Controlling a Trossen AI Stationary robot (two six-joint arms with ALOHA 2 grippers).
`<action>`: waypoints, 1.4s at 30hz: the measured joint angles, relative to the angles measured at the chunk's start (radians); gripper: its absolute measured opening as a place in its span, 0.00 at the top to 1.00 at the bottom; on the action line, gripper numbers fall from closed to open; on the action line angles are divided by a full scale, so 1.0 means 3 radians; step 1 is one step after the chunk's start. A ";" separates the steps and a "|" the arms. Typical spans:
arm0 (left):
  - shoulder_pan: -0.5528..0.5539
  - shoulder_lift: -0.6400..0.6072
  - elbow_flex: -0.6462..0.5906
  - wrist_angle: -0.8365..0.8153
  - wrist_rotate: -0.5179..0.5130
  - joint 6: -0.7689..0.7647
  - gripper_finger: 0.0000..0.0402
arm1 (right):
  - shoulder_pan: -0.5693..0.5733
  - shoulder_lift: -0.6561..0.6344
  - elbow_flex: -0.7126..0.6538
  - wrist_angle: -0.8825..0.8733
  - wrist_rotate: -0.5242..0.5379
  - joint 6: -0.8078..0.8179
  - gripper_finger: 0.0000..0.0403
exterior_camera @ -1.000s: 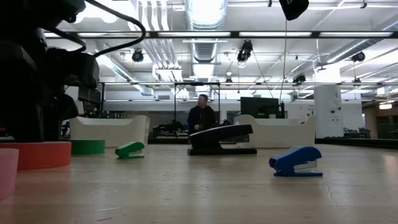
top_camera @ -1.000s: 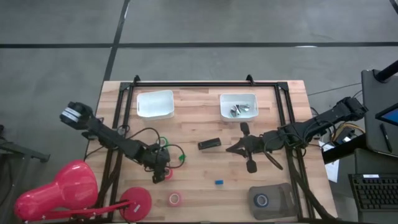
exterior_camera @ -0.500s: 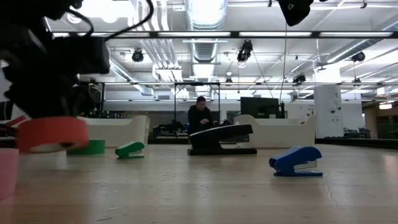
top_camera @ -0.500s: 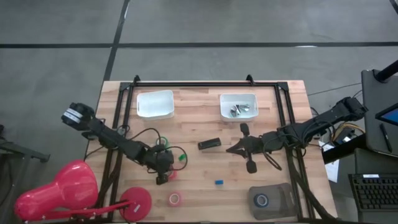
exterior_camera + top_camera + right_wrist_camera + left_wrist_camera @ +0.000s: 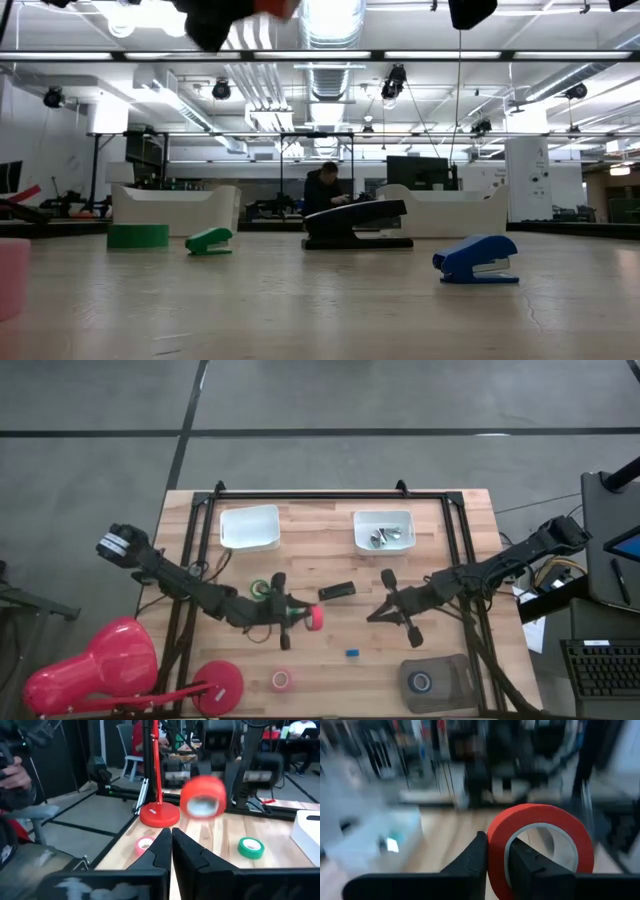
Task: Pick and place Stapler, Stapler remover, tape
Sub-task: Put the red tape into the black bin
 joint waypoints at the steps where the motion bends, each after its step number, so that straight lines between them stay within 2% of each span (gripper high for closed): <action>1: 0.0018 0.0004 0.0002 0.0162 -0.0002 0.0106 0.89 | -0.0001 0.0000 -0.0001 0.0007 0.0015 0.0034 0.97; 5: 0.0101 0.0043 0.0017 0.0382 -0.0002 0.0273 0.88 | 0.0009 0.0000 -0.0001 0.0092 0.0052 0.0065 0.91; 9: 0.0180 0.0126 0.0092 0.0412 -0.0005 0.0228 0.84 | 0.0009 0.0071 -0.0020 0.0304 0.0054 0.0080 0.81; 17: 0.0239 0.0379 0.0424 0.0440 -0.0002 0.0467 0.86 | -0.0013 0.0642 0.0009 0.1167 0.0075 0.0038 0.56; 22: 0.0232 0.0401 0.0537 0.0466 0.0002 0.0565 0.86 | -0.0024 0.0648 0.0081 0.1158 0.0150 0.0030 0.46; 32: 0.0248 0.0612 0.0638 0.0786 0.0076 0.0542 0.85 | -0.0040 0.0833 0.0090 0.1366 0.0240 0.0074 0.40; 42: 0.0254 0.0869 0.0877 0.0766 0.0047 0.0668 0.84 | -0.0053 0.1024 0.0206 0.1383 0.0272 -0.0001 0.44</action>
